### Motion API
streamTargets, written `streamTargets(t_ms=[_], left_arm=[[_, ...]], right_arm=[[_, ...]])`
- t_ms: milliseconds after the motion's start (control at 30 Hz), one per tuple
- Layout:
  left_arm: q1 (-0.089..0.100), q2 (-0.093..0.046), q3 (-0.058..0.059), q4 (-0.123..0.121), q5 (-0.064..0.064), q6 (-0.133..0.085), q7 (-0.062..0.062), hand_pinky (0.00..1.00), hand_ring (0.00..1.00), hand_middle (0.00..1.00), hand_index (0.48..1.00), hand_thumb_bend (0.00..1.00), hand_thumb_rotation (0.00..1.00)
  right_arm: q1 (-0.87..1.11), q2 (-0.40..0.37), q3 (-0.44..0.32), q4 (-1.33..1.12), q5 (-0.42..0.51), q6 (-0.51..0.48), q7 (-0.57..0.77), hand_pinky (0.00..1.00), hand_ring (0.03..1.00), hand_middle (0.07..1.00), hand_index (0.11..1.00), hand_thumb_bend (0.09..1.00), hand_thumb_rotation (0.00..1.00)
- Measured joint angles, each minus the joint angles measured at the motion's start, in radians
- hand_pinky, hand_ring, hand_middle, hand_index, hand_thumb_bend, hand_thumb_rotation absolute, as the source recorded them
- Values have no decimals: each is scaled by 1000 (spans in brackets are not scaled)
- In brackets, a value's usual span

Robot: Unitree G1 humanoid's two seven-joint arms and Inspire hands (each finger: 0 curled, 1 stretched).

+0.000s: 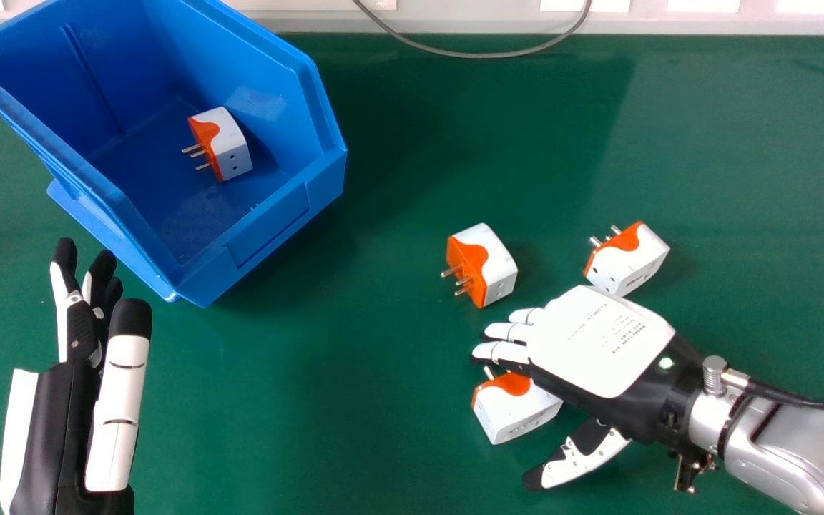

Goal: Pick all objects and put in blue box

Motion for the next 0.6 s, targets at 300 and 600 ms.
streamTargets(t_ms=[300,600], left_arm=[[1,2,3,-6,0,1,-1,1000,1000,1000,1000,673,952],[2,5,10,-9,0,3,-1,1000,1000,1000,1000,675,956]], right_arm=[[-43,40,11,112,0,-33,-91,392,476,509,556,496,81],[-123,77,40,235,18,-95,-195,181,389,459,517,507,8]])
